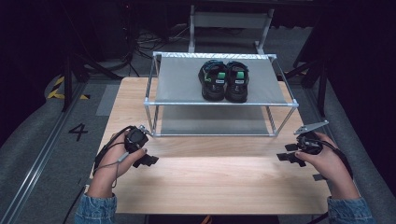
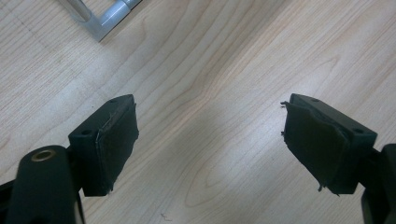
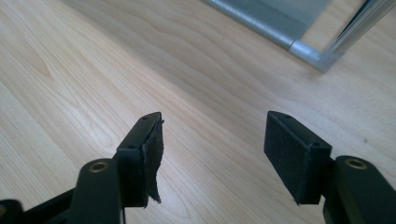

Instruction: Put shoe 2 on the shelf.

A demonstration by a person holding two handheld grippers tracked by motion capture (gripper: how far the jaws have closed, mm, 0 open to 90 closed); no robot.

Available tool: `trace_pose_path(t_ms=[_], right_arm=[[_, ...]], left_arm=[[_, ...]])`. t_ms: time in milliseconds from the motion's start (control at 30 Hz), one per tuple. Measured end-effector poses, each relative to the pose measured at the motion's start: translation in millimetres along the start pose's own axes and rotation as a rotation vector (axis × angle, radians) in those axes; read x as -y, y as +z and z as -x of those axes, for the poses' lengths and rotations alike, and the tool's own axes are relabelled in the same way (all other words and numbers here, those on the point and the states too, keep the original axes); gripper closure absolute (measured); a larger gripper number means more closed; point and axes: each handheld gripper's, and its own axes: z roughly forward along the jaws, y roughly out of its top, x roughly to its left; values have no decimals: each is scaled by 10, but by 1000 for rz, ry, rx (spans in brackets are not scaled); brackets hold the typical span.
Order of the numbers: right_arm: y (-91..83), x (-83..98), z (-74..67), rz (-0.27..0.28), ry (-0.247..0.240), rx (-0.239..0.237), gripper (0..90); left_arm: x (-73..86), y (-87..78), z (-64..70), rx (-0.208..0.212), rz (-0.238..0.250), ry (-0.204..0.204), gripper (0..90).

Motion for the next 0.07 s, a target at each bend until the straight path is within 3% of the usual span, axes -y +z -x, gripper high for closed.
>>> trace_pose_path(t_ms=[67], right_arm=[[28, 9, 1, -24, 2, 7, 377]], left_arm=[[2, 4, -2, 3, 1, -1, 183]])
